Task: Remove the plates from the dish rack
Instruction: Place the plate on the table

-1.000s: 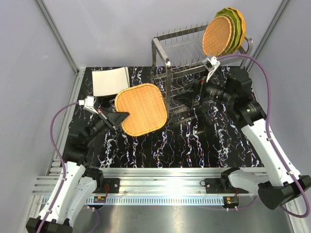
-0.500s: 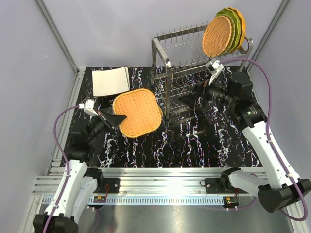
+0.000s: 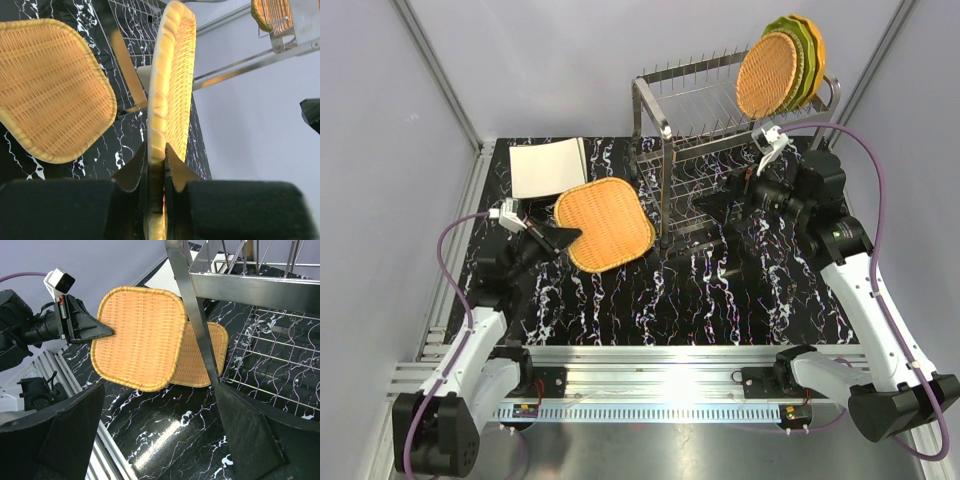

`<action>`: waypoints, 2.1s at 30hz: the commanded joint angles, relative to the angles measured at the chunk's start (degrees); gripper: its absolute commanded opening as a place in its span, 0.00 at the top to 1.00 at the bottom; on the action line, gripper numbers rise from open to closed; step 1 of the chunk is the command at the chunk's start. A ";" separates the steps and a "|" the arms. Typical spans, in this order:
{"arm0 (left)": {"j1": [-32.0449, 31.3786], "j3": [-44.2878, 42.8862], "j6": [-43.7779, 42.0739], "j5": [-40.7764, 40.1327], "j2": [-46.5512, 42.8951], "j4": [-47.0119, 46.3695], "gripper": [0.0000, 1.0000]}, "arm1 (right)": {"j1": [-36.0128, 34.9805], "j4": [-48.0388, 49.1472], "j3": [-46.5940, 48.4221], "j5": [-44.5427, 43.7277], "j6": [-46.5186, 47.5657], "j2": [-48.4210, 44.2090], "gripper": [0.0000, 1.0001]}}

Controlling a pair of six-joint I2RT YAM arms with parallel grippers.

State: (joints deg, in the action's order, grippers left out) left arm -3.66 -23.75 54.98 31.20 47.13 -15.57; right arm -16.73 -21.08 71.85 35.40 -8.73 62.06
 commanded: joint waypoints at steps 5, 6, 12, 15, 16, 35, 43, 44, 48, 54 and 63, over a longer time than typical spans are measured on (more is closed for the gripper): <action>0.50 -0.51 3.11 -3.69 4.80 -14.83 1.00 | 0.91 2.10 -0.31 -0.42 -0.32 -1.51 0.00; 0.50 -0.51 3.20 -4.39 6.11 -15.79 1.00 | 0.91 2.18 -0.31 -0.42 -0.32 -1.51 0.01; 0.50 -0.60 4.43 -5.45 11.04 -19.40 1.00 | 1.35 2.27 -0.40 -0.42 -0.59 -1.77 0.00; 0.41 -0.25 5.31 -5.80 14.47 -22.30 1.00 | 1.35 2.45 -0.58 -0.50 -0.85 -1.68 0.00; 0.50 0.01 5.40 -5.80 16.22 -23.18 1.00 | 1.35 2.54 -0.66 -0.50 -0.94 -1.77 0.00; -0.20 -2.00 9.27 -4.75 38.99 -36.36 1.00 | 1.79 2.54 -1.28 -1.12 -0.85 -1.51 0.00; -0.91 -4.20 9.79 -5.10 44.18 -37.42 1.00 | 1.88 2.45 -1.28 -1.12 -0.85 -1.24 0.00; -1.00 -4.29 9.79 -5.27 44.88 -37.42 1.00 | 1.88 2.45 -1.28 -1.03 -0.85 -1.16 0.00; -1.17 -4.90 10.32 -5.62 46.99 -37.86 1.00 | 1.88 2.45 -1.28 -1.12 -0.76 -1.07 0.00; -1.44 -5.96 10.59 -5.98 49.71 -37.08 0.93 | 1.88 2.36 -1.28 -0.95 -0.76 -0.80 0.00; -1.96 -8.59 7.69 -6.24 49.46 -28.65 0.51 | 1.88 2.18 -1.10 -1.12 -0.67 -0.63 0.00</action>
State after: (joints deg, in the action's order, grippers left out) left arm -5.02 -29.45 65.23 25.45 97.69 -44.07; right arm -15.29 -20.86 70.43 35.07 -9.39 61.67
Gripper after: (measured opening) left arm 0.455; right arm 0.994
